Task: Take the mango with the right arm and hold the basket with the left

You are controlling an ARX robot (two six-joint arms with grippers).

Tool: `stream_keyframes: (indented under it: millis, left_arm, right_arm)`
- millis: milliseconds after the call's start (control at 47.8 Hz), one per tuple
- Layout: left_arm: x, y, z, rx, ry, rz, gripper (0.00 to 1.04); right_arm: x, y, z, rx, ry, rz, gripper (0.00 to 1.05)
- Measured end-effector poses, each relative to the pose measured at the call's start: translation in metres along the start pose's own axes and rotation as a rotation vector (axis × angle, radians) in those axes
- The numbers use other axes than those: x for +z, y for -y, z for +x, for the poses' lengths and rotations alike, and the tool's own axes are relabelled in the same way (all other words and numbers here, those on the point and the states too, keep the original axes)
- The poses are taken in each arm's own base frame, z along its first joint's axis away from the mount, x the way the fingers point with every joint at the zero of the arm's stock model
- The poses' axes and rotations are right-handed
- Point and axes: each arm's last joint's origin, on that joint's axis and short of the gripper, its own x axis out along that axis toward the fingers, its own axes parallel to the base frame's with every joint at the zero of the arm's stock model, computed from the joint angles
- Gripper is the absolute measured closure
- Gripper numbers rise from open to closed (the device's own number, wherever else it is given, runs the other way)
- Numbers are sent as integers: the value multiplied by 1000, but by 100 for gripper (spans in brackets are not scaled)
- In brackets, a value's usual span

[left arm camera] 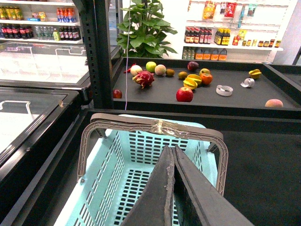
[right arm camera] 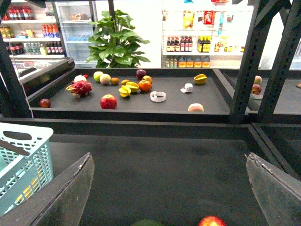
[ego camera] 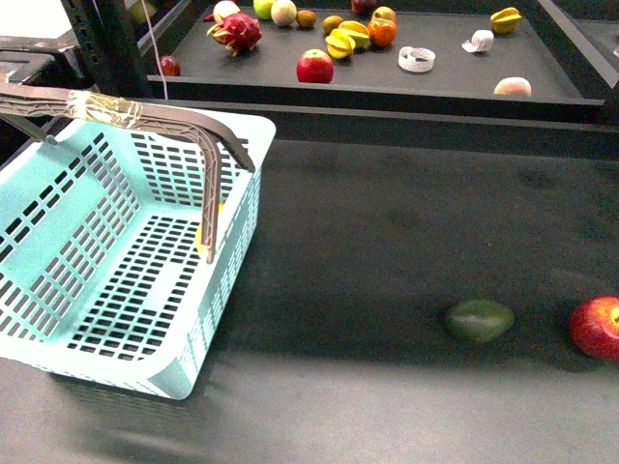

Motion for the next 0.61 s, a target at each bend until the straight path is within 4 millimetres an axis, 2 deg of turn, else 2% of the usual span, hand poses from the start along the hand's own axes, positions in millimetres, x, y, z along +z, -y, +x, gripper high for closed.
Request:
stream_keyframes:
  millis: [440,607]
  left_arm:
    - [0,0,-9,0,0,0,101]
    - [-3,0,-20,-1,-6,1,101]
  right_arm:
    - [0,0,0,0,0,0,8]
    - [0,0,0,0,0,0,8]
